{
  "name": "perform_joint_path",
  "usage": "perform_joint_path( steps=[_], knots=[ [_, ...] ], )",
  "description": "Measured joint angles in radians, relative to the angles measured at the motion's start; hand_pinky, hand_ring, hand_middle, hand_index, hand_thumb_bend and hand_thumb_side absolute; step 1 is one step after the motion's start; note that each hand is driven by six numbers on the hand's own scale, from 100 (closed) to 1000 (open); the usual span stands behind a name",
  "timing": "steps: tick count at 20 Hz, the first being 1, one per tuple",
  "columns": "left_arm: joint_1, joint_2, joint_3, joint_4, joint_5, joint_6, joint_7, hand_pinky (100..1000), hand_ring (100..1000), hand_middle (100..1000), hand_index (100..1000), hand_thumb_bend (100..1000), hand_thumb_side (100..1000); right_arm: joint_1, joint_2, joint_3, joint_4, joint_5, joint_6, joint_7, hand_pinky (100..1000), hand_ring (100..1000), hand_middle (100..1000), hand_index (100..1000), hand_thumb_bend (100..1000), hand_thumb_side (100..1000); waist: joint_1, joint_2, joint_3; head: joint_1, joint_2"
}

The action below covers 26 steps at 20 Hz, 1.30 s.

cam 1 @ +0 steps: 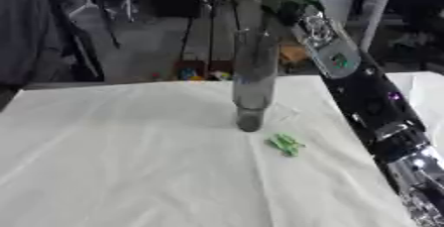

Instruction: Arrange flowers into the vase.

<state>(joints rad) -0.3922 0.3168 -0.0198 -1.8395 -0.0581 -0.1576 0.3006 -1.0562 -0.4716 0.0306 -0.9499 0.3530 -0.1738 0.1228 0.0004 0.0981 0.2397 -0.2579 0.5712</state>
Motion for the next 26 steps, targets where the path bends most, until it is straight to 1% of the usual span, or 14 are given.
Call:
perform_joint_path(
  steps=[4, 12, 18, 22, 26],
  knots=[
    [0.003, 0.000, 0.000, 0.000, 0.000, 0.000, 0.000, 753, 652, 703, 795, 610, 865, -0.002, -0.010, 0.000, 0.025, 0.048, 0.009, 0.053, 953, 937, 826, 715, 100, 778, -0.001, 0.000, -0.001, 0.001, 0.007],
    [0.005, 0.001, 0.000, 0.005, 0.000, -0.001, 0.001, 753, 651, 702, 795, 610, 865, -0.023, -0.032, 0.000, 0.057, 0.119, -0.001, 0.136, 950, 934, 820, 717, 114, 795, -0.007, -0.003, -0.008, 0.004, 0.013],
    [0.013, 0.001, 0.000, 0.006, 0.000, -0.001, 0.001, 754, 652, 702, 795, 610, 864, -0.032, -0.041, 0.000, 0.063, 0.121, -0.010, 0.196, 951, 939, 826, 725, 119, 828, -0.009, -0.016, -0.019, 0.011, 0.025],
    [0.014, 0.001, 0.001, 0.006, 0.000, -0.002, 0.002, 754, 652, 701, 795, 611, 864, -0.032, -0.043, 0.001, 0.065, 0.109, -0.012, 0.252, 953, 945, 831, 724, 123, 847, -0.013, -0.024, -0.024, 0.016, 0.026],
    [0.014, 0.002, 0.002, 0.006, 0.000, -0.003, 0.003, 754, 652, 701, 795, 610, 864, -0.031, -0.043, 0.007, 0.074, 0.093, -0.015, 0.307, 955, 950, 835, 728, 130, 860, -0.013, -0.026, -0.026, 0.019, 0.026]
  ],
)
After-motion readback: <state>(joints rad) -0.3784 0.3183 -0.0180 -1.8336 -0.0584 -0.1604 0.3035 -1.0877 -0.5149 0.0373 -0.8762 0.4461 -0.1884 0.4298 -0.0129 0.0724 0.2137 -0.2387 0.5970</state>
